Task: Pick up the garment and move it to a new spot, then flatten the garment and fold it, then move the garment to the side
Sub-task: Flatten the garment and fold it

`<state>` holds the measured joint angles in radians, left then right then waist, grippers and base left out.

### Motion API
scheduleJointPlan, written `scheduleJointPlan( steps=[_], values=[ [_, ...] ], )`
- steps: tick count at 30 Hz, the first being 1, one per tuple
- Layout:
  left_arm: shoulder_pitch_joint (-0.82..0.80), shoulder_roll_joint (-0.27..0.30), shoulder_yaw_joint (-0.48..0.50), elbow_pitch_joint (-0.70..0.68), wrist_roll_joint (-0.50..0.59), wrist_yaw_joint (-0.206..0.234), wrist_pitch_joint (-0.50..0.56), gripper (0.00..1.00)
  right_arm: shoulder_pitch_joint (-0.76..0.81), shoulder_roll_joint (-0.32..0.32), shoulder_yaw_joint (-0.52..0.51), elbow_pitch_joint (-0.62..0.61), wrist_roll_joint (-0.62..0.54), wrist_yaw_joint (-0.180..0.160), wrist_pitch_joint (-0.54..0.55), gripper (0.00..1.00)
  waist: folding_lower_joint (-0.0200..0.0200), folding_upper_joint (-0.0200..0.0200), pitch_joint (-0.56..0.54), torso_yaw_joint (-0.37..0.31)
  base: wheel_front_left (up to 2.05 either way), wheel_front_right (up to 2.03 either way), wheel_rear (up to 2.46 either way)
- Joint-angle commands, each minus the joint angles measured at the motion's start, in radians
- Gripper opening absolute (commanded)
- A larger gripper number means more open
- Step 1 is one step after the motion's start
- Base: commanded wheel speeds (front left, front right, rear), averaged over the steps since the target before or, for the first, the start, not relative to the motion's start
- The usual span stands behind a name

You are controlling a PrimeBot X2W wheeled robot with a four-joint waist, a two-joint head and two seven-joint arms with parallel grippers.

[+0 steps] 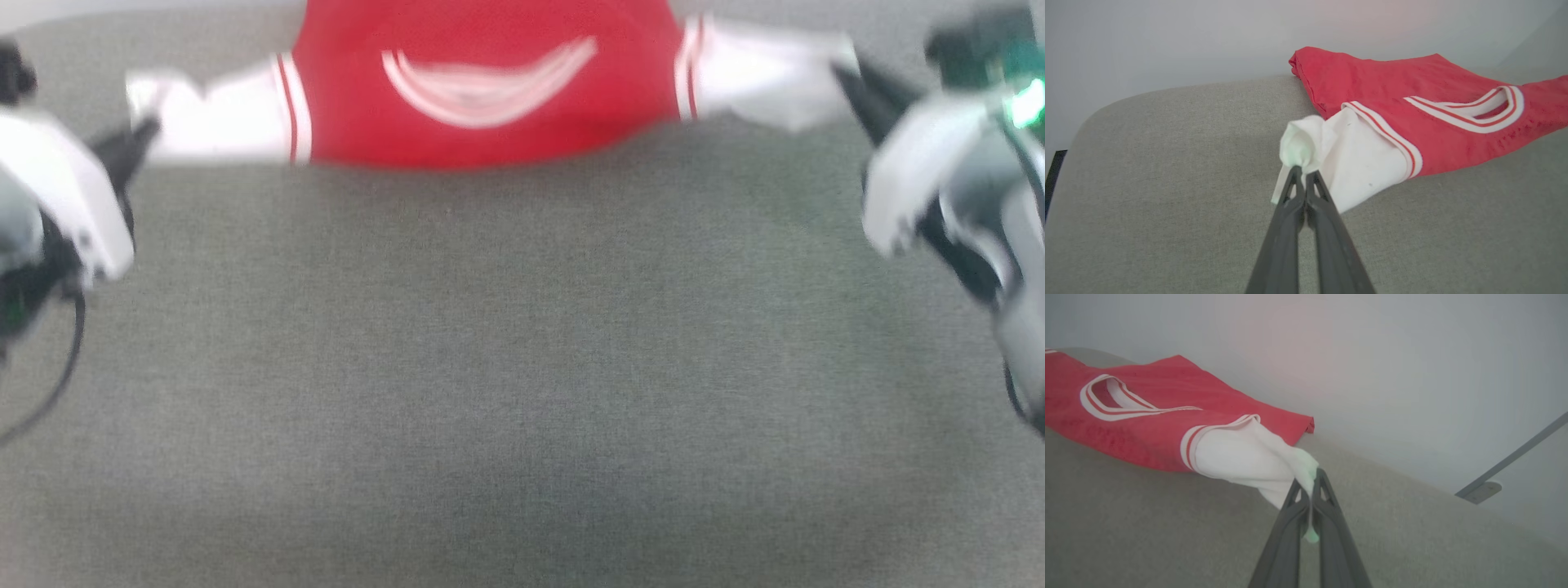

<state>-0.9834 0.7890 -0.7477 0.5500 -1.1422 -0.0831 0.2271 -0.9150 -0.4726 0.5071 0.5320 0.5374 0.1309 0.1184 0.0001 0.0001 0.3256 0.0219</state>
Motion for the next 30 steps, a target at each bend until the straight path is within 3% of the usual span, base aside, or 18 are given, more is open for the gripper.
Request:
scheduleJointPlan(
  steps=[1,5,6,12,15,22,30],
  values=[
    [0.022,0.011,0.005,-0.016,-0.017,0.013,-0.001,0.0,0.031,-0.009,-0.009,-0.017,0.012,0.0,0.01,0.0,-0.0001,-0.0001,-0.012,-0.003,0.0,0.0,0.0],
    [0.205,0.096,0.011,-0.204,-0.063,0.092,-0.014,0.0,0.23,-0.075,-0.069,-0.2,0.035,0.0,0.092,0.0,-0.0001,-0.0001,-0.033,-0.006,0.0,0.0,0.0],
    [0.295,0.145,0.014,-0.297,-0.084,0.137,-0.025,0.0,0.331,-0.098,-0.105,-0.289,0.032,0.0,0.134,0.0,-0.0001,-0.0001,-0.038,-0.008,0.0,0.0,0.0],
    [0.533,0.254,0.006,-0.515,-0.14,0.26,-0.076,0.0,0.621,-0.108,-0.233,-0.503,0.022,0.0,0.284,0.0,-0.0001,-0.0001,-0.039,-0.009,0.0,0.0,0.0],
    [0.62,0.29,-0.015,-0.577,-0.151,0.299,-0.078,0.0,0.741,-0.1,-0.291,-0.589,0.027,0.0,0.366,0.0,-0.0001,-0.0001,-0.034,-0.01,0.0,0.0,0.0],
    [0.736,0.321,-0.048,-0.617,-0.207,0.373,-0.057,0.0,0.946,-0.071,-0.376,-0.724,0.056,0.0,0.53,0.0,-0.0001,-0.0001,-0.02,-0.01,0.0,0.0,0.0],
    [0.755,0.274,-0.055,-0.591,-0.217,0.402,-0.069,0.0,1.032,-0.003,-0.407,-0.753,0.05,0.0,0.622,0.0,-0.0001,-0.0001,-0.003,-0.015,0.0,0.0,0.0]
  ],
)
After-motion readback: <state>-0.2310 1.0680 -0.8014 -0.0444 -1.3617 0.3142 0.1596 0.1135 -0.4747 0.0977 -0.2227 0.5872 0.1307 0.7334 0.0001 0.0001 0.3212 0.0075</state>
